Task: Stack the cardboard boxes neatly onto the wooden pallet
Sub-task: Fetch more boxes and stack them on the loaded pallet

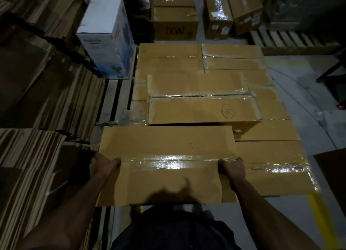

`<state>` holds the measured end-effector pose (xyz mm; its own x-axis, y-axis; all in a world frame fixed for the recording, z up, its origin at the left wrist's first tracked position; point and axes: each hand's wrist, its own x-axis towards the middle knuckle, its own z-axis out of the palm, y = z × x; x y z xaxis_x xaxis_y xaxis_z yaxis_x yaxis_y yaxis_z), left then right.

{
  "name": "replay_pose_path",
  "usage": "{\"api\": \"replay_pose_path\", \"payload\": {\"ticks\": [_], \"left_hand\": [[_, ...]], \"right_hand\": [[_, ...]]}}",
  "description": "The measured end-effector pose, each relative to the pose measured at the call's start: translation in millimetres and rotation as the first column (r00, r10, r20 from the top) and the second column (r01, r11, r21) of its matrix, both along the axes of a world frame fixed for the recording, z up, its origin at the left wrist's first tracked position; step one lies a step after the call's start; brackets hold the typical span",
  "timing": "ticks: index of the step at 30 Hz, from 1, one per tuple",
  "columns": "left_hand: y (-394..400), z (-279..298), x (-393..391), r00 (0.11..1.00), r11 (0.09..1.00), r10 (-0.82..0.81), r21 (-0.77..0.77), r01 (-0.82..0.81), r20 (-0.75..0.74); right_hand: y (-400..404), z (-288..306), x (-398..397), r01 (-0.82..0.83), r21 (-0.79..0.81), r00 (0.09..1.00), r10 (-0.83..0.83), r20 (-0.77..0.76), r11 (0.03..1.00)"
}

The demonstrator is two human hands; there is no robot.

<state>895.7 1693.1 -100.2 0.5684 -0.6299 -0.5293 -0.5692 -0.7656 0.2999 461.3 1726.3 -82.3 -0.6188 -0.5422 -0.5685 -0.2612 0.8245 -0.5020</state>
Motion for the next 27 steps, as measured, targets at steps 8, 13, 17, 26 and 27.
{"api": "replay_pose_path", "payload": {"ticks": [8, 13, 17, 26, 27], "left_hand": [[2.5, -1.0, -6.2, 0.996, 0.997, -0.076, -0.005, 0.076, 0.055], [9.5, 15.5, -45.5, 0.948, 0.965, -0.262, 0.020, 0.263, 0.183], [6.3, 32.2, -116.8, 0.827, 0.835, -0.539, -0.031, 0.550, 0.162], [-47.7, 57.2, -304.6, 0.469, 0.452, -0.880, -0.173, 0.875, 0.072], [-53.7, 58.6, -319.6, 0.448, 0.432, -0.892, -0.171, 0.885, 0.067]], "right_hand": [[3.5, 2.8, 2.1, -0.067, 0.040, 0.998, 0.067, -0.014, 0.997], [19.2, -2.1, 0.6, -0.063, 0.064, 0.998, 0.063, 0.008, 0.996], [42.3, -12.3, -6.2, -0.048, 0.086, 0.998, 0.045, 0.034, 0.995], [82.6, -83.4, -47.2, 0.000, 0.103, 0.963, -0.028, 0.269, 0.995], [84.2, -70.9, -47.1, -0.014, 0.114, 0.956, -0.020, 0.292, 0.993]]}}
